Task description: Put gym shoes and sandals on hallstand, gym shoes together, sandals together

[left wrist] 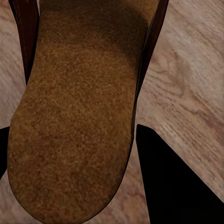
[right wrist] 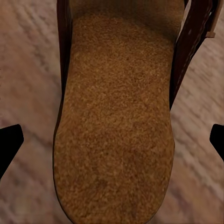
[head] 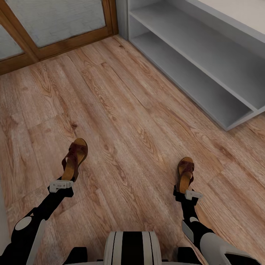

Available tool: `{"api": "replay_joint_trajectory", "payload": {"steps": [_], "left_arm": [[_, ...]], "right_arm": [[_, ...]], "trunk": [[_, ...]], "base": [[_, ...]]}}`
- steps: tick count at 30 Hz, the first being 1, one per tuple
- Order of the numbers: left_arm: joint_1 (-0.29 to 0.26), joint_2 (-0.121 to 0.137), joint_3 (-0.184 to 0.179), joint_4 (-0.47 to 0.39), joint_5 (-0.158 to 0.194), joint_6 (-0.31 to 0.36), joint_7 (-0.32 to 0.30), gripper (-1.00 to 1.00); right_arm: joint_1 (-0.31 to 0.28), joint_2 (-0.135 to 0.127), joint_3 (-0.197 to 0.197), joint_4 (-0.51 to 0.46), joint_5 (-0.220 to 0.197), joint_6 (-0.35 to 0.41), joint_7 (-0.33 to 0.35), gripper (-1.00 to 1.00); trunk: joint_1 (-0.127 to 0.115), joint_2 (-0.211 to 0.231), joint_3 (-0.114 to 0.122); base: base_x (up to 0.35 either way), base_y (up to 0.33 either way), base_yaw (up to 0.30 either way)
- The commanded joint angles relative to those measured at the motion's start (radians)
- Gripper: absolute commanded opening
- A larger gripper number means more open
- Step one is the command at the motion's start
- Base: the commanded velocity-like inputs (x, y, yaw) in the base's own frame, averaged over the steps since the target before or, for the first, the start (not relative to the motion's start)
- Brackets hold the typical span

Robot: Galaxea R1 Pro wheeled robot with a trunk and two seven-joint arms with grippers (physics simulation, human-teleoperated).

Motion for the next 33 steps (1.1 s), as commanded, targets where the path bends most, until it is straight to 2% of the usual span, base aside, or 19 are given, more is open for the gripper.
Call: {"api": "replay_joint_trajectory", "payload": {"steps": [1, 22, 23, 33], "left_arm": [[0.000, 0.000, 0.000, 0.000, -0.003, -0.001, 0.000, -1.00], [0.000, 0.000, 0.000, 0.000, -0.003, -0.001, 0.000, -1.00], [0.000, 0.000, 0.000, 0.000, -0.003, -0.001, 0.000, -1.00], [0.000, 0.000, 0.000, 0.000, -0.003, -0.001, 0.000, -1.00]], "right_arm": [[-0.001, 0.000, 0.000, 0.000, 0.000, 0.000, 0.000, 1.00], [-0.002, 0.000, 0.000, 0.000, 0.000, 0.000, 0.000, 1.00], [-0.002, 0.000, 0.000, 0.000, 0.000, 0.000, 0.000, -1.00], [-0.003, -0.001, 0.000, 0.000, 0.000, 0.000, 0.000, -1.00]], "trunk": [[0.000, 0.000, 0.000], [0.000, 0.000, 0.000], [0.000, 0.000, 0.000], [0.000, 0.000, 0.000]], "base": [[0.000, 0.000, 0.000], [0.000, 0.000, 0.000], [0.000, 0.000, 0.000], [0.000, 0.000, 0.000]]}}
